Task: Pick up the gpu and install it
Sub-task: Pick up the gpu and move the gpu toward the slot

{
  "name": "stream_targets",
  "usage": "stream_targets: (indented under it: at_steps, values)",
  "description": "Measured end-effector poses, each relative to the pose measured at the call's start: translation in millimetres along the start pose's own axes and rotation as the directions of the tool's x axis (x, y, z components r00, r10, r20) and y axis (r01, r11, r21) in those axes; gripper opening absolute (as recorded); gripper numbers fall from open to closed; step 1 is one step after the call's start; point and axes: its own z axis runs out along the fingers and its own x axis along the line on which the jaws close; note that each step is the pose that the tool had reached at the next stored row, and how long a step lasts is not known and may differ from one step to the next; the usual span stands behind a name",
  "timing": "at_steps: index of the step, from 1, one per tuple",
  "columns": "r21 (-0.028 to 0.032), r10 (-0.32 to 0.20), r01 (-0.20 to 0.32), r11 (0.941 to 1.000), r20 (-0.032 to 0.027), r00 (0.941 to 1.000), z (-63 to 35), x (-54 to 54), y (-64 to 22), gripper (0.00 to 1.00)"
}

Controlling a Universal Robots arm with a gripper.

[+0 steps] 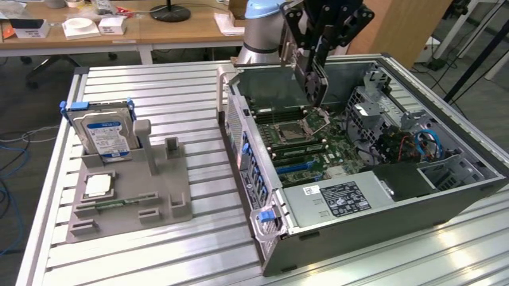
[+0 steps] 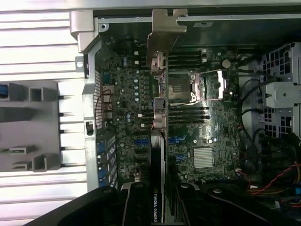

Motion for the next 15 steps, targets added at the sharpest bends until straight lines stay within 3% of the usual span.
stream_targets:
  at_steps: [15]
  values:
    - [-0.0001, 0.000, 0.000, 1.0000, 0.0000, 1.0000, 0.5, -19.6, 1.5, 0.26]
